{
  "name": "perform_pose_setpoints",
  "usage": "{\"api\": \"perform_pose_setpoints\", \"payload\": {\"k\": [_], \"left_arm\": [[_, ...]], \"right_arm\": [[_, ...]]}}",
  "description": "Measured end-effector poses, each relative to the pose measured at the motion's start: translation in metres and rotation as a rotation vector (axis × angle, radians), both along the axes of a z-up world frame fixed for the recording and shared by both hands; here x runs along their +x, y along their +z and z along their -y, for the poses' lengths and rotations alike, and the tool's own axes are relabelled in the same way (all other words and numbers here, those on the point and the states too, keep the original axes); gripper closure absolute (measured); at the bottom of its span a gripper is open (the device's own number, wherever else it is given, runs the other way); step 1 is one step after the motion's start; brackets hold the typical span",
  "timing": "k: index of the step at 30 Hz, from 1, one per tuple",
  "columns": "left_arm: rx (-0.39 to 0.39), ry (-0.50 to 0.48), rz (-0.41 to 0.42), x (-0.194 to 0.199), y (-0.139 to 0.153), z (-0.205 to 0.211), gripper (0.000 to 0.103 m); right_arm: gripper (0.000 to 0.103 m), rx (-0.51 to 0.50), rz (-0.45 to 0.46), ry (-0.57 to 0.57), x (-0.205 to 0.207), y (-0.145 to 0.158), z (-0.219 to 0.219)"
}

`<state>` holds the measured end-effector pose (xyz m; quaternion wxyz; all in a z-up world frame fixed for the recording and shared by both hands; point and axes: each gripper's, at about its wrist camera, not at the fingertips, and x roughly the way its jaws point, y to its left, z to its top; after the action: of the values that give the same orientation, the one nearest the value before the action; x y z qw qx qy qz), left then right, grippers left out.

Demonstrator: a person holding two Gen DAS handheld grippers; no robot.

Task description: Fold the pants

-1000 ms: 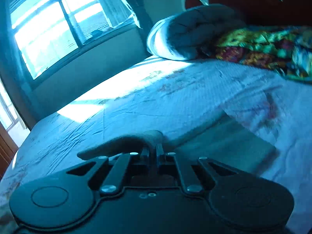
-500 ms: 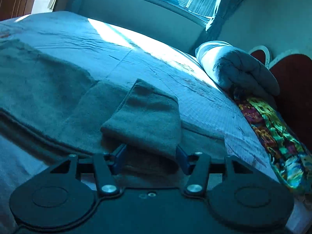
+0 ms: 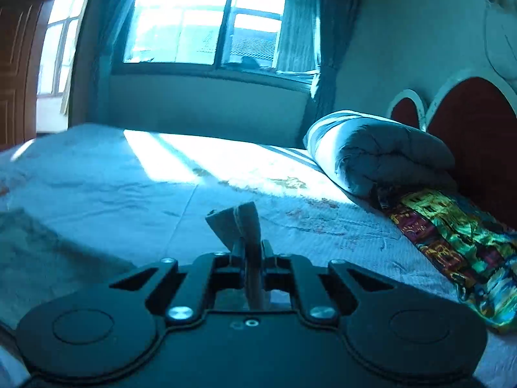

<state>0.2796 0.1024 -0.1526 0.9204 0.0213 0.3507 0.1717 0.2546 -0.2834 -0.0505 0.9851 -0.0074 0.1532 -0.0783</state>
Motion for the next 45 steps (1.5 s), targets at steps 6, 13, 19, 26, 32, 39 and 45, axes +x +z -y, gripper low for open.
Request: {"api": "perform_pose_setpoints", "payload": {"k": [6,13,19,26,32,39,45], "left_arm": [[-0.004,-0.011,-0.012,0.002,0.002,-0.002,0.000],[-0.009,-0.022,-0.019,0.002,0.002,-0.003,0.000],[-0.009,-0.022,-0.020,0.002,0.002,-0.003,0.000],[-0.014,-0.039,-0.023,0.001,0.002,-0.006,0.000],[-0.002,-0.028,-0.011,-0.002,0.000,-0.003,0.000],[-0.006,-0.032,-0.007,-0.003,0.000,-0.004,0.000],[-0.004,-0.031,0.002,-0.004,-0.001,-0.004,0.000]], "right_arm": [[0.103,0.557,-0.060,-0.245,-0.030,-0.053,0.140],[0.103,0.777,-0.104,-0.284,-0.045,-0.126,0.158],[0.102,0.786,-0.083,-0.271,-0.049,-0.114,0.160],[0.087,0.863,0.010,-0.327,-0.087,-0.110,0.178],[0.090,1.099,-0.001,-0.303,-0.093,-0.141,0.189],[0.090,1.173,0.017,-0.328,-0.082,-0.144,0.180],[0.099,1.194,-0.021,-0.374,-0.085,-0.159,0.180]]}}
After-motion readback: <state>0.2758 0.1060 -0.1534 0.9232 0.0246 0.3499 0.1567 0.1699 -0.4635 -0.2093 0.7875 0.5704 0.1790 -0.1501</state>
